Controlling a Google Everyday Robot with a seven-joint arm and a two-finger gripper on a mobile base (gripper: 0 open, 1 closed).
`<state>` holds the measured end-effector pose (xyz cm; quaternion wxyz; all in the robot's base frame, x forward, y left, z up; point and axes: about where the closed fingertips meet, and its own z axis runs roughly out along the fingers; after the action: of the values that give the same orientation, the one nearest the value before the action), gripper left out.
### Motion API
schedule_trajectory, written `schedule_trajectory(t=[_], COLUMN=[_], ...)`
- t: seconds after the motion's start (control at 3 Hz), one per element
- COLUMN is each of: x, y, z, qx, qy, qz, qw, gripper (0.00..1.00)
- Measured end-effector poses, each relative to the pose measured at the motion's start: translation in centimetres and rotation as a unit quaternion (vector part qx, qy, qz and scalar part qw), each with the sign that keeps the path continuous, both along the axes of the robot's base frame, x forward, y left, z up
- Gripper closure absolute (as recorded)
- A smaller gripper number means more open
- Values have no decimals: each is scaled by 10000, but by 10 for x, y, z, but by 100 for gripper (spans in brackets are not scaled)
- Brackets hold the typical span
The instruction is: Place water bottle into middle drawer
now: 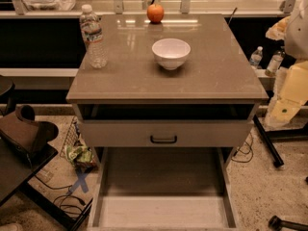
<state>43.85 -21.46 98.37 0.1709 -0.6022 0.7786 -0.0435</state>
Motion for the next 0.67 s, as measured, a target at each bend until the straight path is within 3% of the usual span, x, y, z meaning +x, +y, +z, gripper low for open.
schedule_trajectory(t=[0.33,0.67], x=[0,15], y=[0,12], z=[0,3], qx=[0,214], qy=[-1,-186], qz=[0,20], qw=[10000,9996], gripper=[0,0])
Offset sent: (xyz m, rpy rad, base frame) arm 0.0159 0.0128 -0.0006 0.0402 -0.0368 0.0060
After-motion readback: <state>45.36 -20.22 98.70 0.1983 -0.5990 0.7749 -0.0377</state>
